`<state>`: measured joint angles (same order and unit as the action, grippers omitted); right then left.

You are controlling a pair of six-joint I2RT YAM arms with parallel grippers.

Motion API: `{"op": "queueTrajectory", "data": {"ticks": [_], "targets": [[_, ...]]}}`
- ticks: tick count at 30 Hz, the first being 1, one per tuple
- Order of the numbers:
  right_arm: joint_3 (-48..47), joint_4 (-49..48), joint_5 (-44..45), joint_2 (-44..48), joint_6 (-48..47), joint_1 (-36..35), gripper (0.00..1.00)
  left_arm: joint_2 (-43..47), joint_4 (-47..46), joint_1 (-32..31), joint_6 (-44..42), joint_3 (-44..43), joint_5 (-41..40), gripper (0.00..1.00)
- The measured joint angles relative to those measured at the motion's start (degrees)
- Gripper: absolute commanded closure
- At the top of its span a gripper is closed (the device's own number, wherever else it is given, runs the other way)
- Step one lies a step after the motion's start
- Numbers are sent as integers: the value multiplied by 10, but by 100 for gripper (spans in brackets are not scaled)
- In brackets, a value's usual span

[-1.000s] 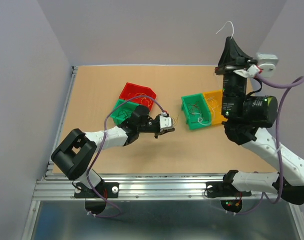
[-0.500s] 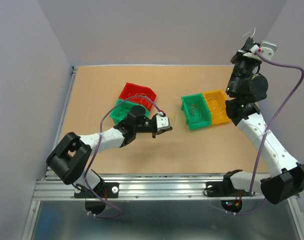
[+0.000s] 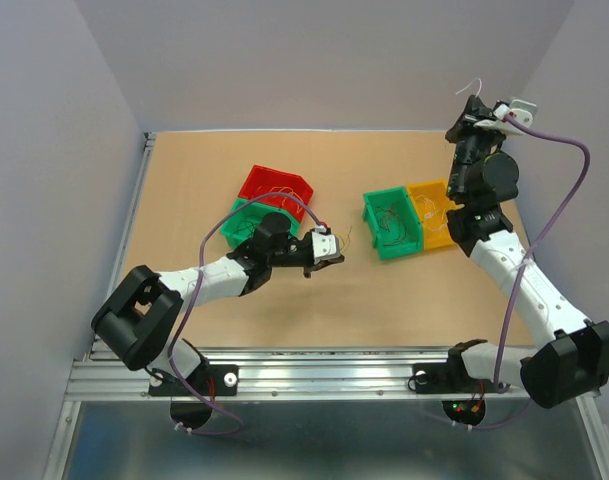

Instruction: Untangle the cables

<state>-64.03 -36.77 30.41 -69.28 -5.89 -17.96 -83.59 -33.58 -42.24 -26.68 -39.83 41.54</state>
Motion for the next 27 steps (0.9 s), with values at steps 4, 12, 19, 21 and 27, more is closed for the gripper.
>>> {"op": "queueTrajectory", "data": {"ticks": [4,12,19,21,27], "targets": [[13,-1,-8,-1,25,1,99,0,0,0,0,0,0,100],[72,-19,-9,-1,59,5,99,0,0,0,0,0,0,100],[172,-27,7,0,147,52,99,1,0,1,0,1,0,100],[202,-26,15,10,171,60,99,2,0,2,0,1,0,100],[239,-9,21,59,222,59,99,13,0,3,0,6,0,100]]}}
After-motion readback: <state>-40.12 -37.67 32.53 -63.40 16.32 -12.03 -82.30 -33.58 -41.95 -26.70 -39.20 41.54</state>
